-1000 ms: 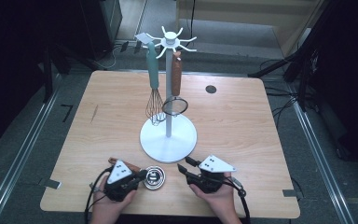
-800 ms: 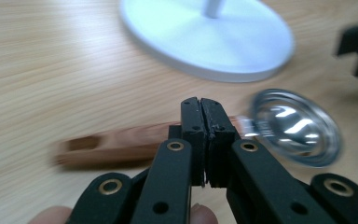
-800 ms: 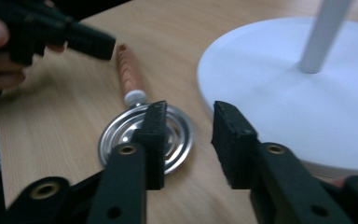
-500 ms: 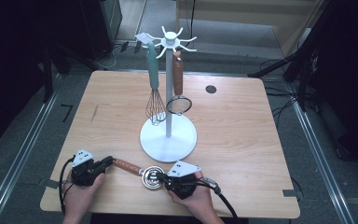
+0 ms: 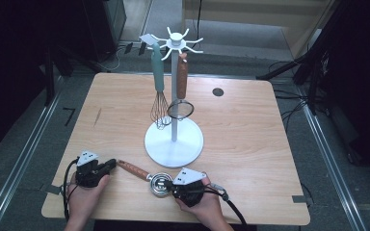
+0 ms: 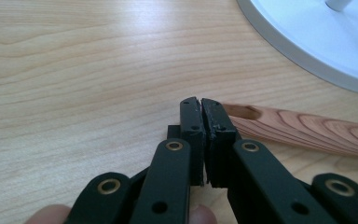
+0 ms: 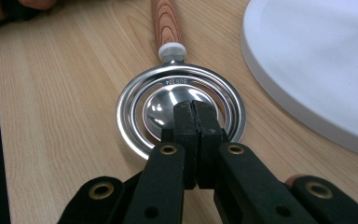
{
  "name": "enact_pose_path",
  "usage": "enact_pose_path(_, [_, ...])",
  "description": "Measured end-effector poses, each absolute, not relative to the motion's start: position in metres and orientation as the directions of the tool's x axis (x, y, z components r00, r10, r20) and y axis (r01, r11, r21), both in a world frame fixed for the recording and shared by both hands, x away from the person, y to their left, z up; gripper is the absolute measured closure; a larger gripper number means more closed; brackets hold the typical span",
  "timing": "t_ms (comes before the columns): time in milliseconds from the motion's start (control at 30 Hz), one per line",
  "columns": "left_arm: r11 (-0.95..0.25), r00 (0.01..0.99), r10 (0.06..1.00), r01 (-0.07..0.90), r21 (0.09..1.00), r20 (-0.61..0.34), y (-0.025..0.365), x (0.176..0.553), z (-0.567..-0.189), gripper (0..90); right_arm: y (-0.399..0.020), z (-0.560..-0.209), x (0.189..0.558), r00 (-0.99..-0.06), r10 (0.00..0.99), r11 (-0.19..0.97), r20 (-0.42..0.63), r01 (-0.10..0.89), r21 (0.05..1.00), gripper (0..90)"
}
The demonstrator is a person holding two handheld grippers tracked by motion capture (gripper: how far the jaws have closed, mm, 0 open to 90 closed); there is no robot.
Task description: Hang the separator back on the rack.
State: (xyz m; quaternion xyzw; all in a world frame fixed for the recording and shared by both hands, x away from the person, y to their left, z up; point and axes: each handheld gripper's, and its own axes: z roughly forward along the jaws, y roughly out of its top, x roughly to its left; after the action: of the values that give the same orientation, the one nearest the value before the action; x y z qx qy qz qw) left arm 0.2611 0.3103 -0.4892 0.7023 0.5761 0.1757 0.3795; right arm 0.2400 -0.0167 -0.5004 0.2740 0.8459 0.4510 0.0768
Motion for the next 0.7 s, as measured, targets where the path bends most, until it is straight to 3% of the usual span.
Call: enact_pose_path(700, [-0.118, 0.362, 0.914, 0.672, 0.732, -0.185, 0.274, 0.262, -0.491, 88.5, -0.053, -0.502, 0.234, -0.831, 0.544, 0.449, 0.118, 0.407, 0.795, 90.0])
